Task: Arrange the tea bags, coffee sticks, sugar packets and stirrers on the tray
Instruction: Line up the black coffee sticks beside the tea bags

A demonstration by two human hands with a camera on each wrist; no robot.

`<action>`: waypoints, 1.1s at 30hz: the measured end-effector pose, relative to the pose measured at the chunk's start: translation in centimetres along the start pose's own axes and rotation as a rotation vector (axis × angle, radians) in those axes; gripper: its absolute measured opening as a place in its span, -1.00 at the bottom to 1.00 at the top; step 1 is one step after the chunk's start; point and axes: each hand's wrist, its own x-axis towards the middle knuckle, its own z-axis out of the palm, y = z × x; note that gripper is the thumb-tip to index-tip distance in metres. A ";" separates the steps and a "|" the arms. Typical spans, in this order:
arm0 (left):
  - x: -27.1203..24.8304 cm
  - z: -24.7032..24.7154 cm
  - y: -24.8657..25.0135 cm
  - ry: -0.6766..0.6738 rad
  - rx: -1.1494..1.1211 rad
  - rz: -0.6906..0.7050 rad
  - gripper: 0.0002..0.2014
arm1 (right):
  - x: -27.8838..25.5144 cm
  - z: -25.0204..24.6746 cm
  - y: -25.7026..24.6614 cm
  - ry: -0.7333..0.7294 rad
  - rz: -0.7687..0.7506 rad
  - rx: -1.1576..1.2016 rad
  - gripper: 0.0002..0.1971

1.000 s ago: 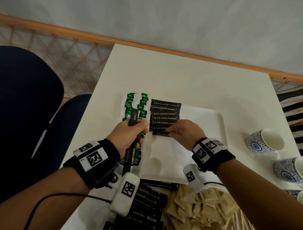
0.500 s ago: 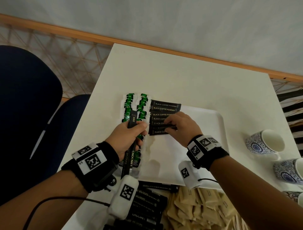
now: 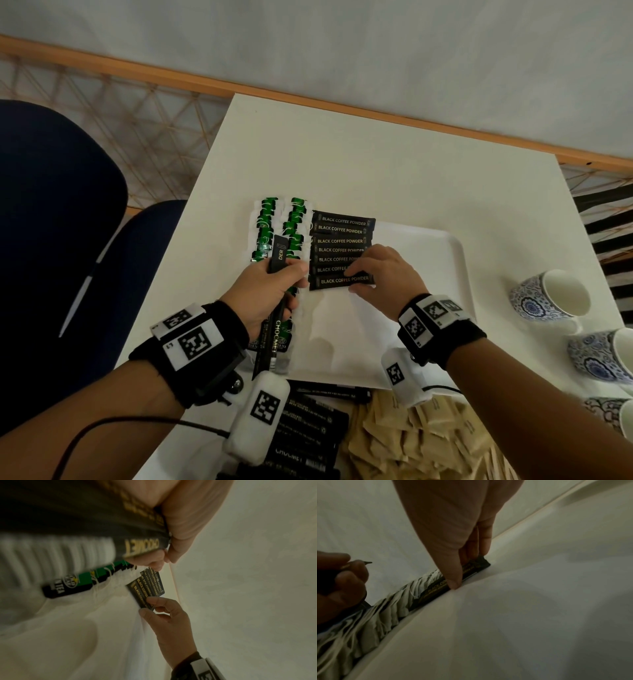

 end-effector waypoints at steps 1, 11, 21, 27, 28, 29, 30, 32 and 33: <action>0.0 0.0 0.0 0.001 -0.001 -0.002 -0.93 | 0.1 0.1 -0.1 0.004 -0.005 -0.006 -0.78; 0.0 0.1 0.0 -0.006 0.015 0.000 -0.93 | 0.8 1.0 -1.1 0.074 0.027 0.021 -0.82; 0.2 0.1 0.1 0.020 -0.033 -0.015 -0.87 | 0.6 1.2 -1.3 0.086 0.033 0.034 -0.77; 0.3 0.8 0.5 0.124 -0.176 0.067 -0.70 | -1.0 -0.6 -4.6 -0.067 -0.042 0.386 -0.69; 0.3 1.0 0.6 0.141 -0.201 0.075 -0.69 | -1.5 -1.0 -5.5 -0.177 -0.042 0.478 -0.60; 0.3 1.3 0.7 0.156 -0.222 0.078 -0.68 | -1.8 -1.0 -6.1 -0.276 -0.046 0.537 -0.52; 0.2 1.6 0.8 0.167 -0.240 0.079 -0.67 | -2.1 -0.7 -6.6 -0.349 -0.056 0.557 -0.48; 0.0 2.0 1.0 0.191 -0.264 0.088 -0.65 | -2.3 0.1 -7.1 -0.413 -0.059 0.563 -0.45; 0.0 2.1 1.0 0.203 -0.259 0.093 -0.64 | -2.5 0.5 -7.2 -0.425 -0.047 0.582 -0.47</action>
